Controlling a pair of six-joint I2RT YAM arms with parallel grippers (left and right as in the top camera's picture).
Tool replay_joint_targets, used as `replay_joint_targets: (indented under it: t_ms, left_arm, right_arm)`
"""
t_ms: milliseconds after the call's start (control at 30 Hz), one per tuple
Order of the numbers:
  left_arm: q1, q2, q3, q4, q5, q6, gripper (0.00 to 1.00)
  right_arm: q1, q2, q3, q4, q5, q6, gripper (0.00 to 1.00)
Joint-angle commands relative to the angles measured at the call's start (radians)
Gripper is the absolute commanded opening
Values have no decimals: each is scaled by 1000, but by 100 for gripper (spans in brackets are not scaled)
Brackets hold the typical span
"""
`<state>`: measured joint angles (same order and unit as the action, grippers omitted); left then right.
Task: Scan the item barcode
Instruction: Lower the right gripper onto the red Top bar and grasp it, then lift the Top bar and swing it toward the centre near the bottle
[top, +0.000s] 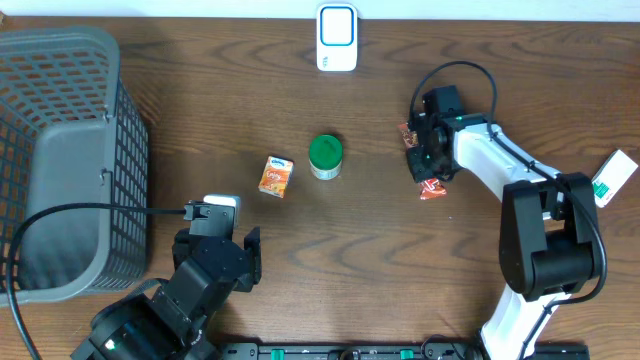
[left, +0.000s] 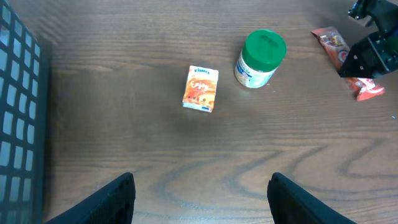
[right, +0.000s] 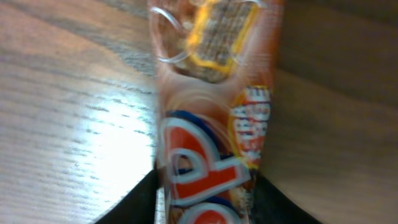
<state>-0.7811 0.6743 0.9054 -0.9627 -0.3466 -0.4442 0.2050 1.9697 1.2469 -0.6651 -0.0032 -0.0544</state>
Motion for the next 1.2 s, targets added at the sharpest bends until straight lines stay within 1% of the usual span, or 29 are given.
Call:
replay_joint_targets:
  t_ms: [0, 133, 233, 467, 567, 700, 767, 867, 933, 1167]
  left_arm:
    - [2, -1, -1, -2, -13, 6, 69]
    - [2, -1, -1, -2, -13, 6, 69]
    - [2, -1, -1, -2, -13, 6, 69]
    - [2, -1, -1, -2, -13, 6, 69]
    - [2, -1, -1, -2, -13, 6, 69]
    - [2, -1, -1, -2, -13, 6, 69]
    - [2, -1, -1, -2, -14, 6, 69]
    - [2, -1, -1, -2, -13, 6, 69]
    - [2, -1, -1, -2, -13, 6, 69]
    - [2, -1, -1, -2, -13, 6, 69]
  right_arm:
    - [12, 12, -21, -14, 1, 26, 29]
    - [12, 12, -21, -42, -53, 58, 17]
    - [11, 11, -20, -66, -151, 58, 12]
    - [7, 11, 2, -166, -416, 42, 8]
    - [-6, 11, 21, -248, -541, 8, 8]
    - [-47, 11, 45, -366, -667, 1, 7]
    - [-81, 11, 54, -422, -774, -43, 7]
    - [-147, 11, 59, -515, -974, -156, 10]
    - [-203, 11, 59, -594, -1083, -229, 11]
    - [-295, 11, 59, -803, -1219, -449, 11]
